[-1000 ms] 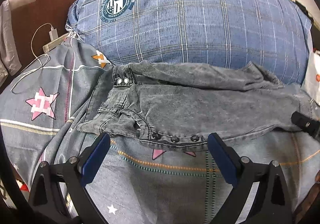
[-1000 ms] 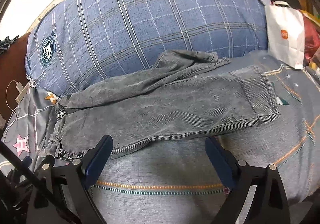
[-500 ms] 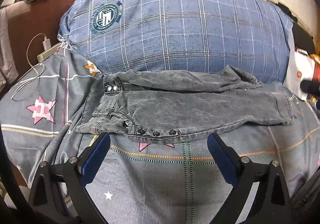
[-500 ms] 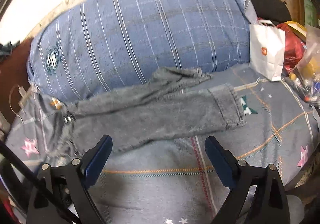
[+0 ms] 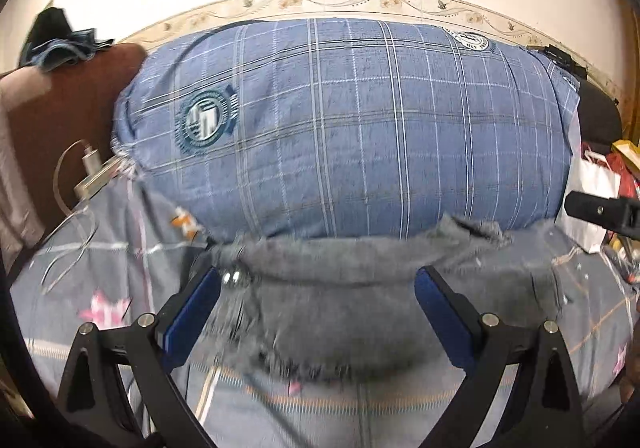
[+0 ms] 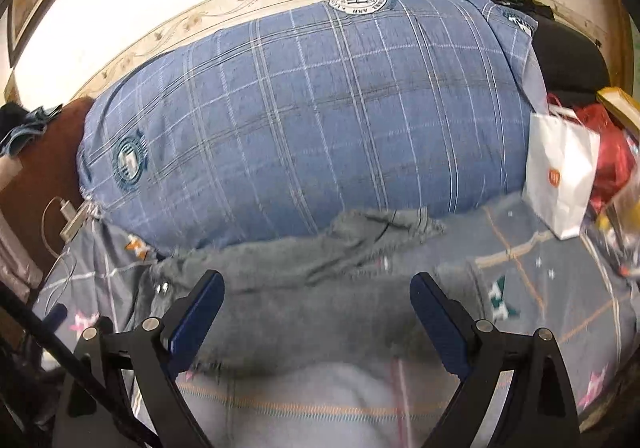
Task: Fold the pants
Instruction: 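Grasp the jeans leg hem with the right gripper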
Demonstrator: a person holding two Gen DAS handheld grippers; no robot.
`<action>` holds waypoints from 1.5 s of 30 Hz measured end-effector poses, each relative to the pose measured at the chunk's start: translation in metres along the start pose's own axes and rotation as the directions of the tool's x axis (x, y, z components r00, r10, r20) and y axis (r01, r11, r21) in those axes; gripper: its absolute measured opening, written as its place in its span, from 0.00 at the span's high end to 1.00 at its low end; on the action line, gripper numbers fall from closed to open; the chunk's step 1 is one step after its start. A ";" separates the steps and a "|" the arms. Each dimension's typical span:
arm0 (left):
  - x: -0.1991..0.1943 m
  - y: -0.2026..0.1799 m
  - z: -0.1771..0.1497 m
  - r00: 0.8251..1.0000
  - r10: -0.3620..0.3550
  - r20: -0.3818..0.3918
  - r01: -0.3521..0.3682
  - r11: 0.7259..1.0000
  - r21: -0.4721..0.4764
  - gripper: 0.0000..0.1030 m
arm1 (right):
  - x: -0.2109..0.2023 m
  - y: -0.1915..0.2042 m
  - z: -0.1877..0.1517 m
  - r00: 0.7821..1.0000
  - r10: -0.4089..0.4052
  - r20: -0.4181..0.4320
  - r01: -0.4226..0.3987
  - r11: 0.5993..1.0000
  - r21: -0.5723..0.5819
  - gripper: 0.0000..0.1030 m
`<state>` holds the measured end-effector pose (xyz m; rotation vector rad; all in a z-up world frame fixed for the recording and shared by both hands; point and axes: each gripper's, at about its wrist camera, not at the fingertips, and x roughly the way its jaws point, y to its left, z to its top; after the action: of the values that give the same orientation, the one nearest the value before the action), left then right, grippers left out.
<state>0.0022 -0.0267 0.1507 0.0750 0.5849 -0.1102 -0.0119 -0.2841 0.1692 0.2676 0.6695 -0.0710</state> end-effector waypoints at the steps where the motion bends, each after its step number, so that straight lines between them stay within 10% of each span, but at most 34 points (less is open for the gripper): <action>1: 0.009 0.001 0.009 1.000 -0.003 -0.007 0.003 1.000 -0.002 0.05 | 0.006 -0.001 0.006 1.000 0.001 -0.002 -0.001 1.000 0.003 0.06; 11: 0.143 -0.010 0.018 0.997 -0.042 -0.063 0.040 0.999 -0.029 0.05 | 0.133 -0.041 0.016 0.997 -0.039 -0.068 0.044 0.997 0.071 0.11; 14: 0.179 -0.016 0.002 0.962 -0.124 -0.243 0.106 0.991 -0.087 0.06 | 0.168 -0.051 0.003 0.979 -0.049 -0.199 0.065 0.995 0.072 0.28; 18: 0.172 -0.025 0.000 0.978 -0.044 -0.202 0.047 0.999 0.008 0.06 | 0.175 -0.066 0.002 0.978 -0.014 -0.209 0.045 0.988 0.147 0.28; 28: 0.162 -0.021 -0.002 0.964 -0.127 -0.233 0.121 0.992 -0.039 0.06 | 0.217 -0.085 0.014 0.956 0.073 -0.284 0.016 0.954 0.300 0.30; 33: 0.167 -0.018 0.001 0.961 -0.138 -0.238 0.128 0.990 -0.060 0.06 | 0.298 -0.111 0.030 0.926 0.120 -0.358 0.067 0.880 0.470 0.44; 41: 0.175 -0.020 -0.002 0.953 -0.145 -0.267 0.131 0.989 -0.072 0.06 | 0.346 -0.149 0.034 0.941 0.058 -0.335 0.185 0.737 0.650 0.46; 43: 0.173 -0.024 -0.004 0.955 -0.141 -0.262 0.131 0.990 -0.056 0.06 | 0.354 -0.147 0.038 0.929 -0.003 -0.371 0.240 0.767 0.595 0.92; 45: 0.170 -0.027 -0.005 0.960 -0.126 -0.250 0.122 0.992 -0.035 0.06 | 0.352 -0.140 0.041 0.915 -0.083 -0.396 0.298 0.800 0.521 0.94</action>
<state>0.1369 -0.0666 0.0515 0.0334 0.8450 -0.2191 0.2672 -0.4230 -0.0497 0.8128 1.0326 -0.4397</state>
